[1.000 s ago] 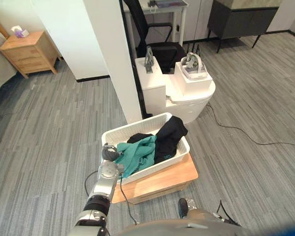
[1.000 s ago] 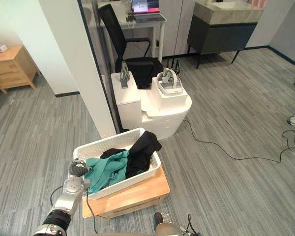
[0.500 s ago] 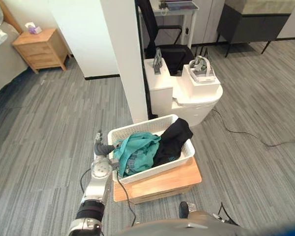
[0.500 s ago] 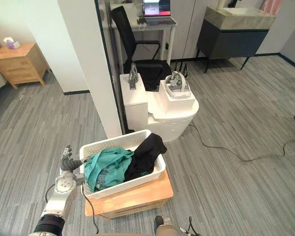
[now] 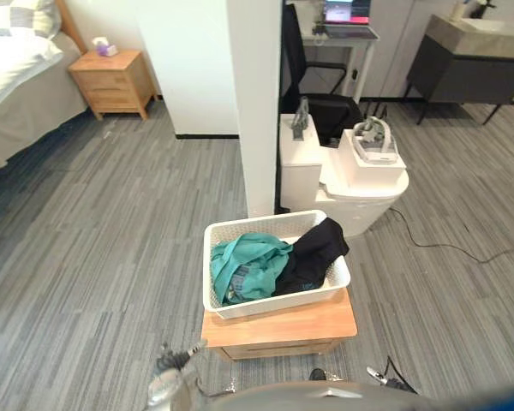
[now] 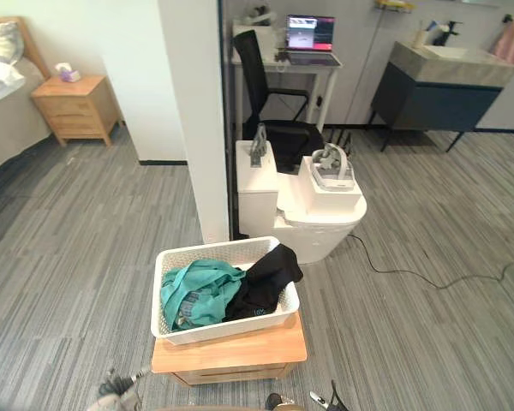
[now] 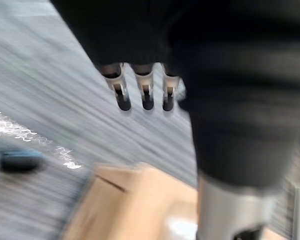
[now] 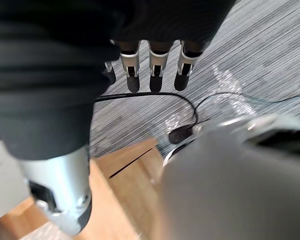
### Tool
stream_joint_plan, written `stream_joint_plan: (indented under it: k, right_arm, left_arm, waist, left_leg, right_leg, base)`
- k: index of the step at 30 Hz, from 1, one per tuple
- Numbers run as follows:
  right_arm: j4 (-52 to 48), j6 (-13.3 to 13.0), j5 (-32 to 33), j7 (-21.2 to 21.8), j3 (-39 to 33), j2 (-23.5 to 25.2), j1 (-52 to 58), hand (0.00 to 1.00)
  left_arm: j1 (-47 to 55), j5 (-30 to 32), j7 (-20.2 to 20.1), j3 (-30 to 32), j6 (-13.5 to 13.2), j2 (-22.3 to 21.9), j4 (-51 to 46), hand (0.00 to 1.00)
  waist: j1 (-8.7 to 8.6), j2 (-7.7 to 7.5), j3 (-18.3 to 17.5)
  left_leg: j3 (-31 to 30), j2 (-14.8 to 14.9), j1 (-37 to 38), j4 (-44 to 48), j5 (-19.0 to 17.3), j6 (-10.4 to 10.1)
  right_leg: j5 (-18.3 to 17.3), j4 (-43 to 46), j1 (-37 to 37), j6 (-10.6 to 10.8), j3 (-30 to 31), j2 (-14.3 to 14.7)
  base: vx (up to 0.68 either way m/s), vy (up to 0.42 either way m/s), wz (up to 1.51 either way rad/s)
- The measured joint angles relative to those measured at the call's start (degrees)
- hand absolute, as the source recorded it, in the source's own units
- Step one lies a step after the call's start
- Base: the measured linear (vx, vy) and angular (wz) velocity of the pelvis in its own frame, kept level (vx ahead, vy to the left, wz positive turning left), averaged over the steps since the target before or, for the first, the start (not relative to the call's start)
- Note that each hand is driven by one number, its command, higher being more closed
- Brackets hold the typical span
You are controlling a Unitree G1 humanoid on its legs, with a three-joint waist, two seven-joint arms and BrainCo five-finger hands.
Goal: Tidy the bed and pick cloth on bed and put in laundry
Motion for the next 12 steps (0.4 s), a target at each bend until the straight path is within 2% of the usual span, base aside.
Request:
stream_joint_plan:
  k: [3,5,7,12]
  right_arm:
    - [0.0,-0.2,0.0,0.0,-0.9,0.9,-1.3,0.0]
    - [1.2,-0.2,0.0,0.0,-1.2,1.6,-2.9,0.0]
    - [1.4,-0.2,-0.1,0.0,-1.2,1.5,-3.8,0.0]
    - [3.0,0.6,0.1,-0.1,-0.7,1.1,-5.1,0.0]
  left_arm:
    - [-0.1,1.1,-2.7,0.1,0.9,-0.5,2.1,0.0]
    - [-1.8,7.6,-5.8,0.1,3.7,-0.2,4.5,0.0]
    - [-3.2,11.7,-7.2,0.1,5.3,0.0,6.5,0.0]
    - [-5.0,17.2,-8.3,0.1,10.2,1.0,10.0,0.0]
  waist:
    - [-0.01,0.16,-0.2]
    - [-0.01,0.31,-0.3]
    - [-0.01,0.74,-0.4]
    - [-0.22,0.62,0.0]
  left_leg:
    - [-0.2,-0.2,0.0,0.0,0.0,0.1]
    - [-1.1,-0.4,-0.2,0.0,0.2,0.3]
    - [-1.5,-0.6,-0.9,0.0,0.3,0.5]
    - [-1.4,-0.5,-0.9,0.0,0.3,0.5]
  right_leg:
    - [0.0,0.0,0.0,0.0,-0.1,-0.1]
    - [-0.1,0.0,0.1,0.0,-0.7,-0.4]
    - [-0.1,0.0,-0.2,0.1,-1.0,-0.7]
    - [-0.1,0.0,-0.3,0.1,-0.8,-0.6]
  base:
    - [-0.01,-0.003,0.02]
    - [-0.04,-0.011,0.13]
    - [-0.05,-0.003,0.1]
    - [-0.01,-0.001,0.01]
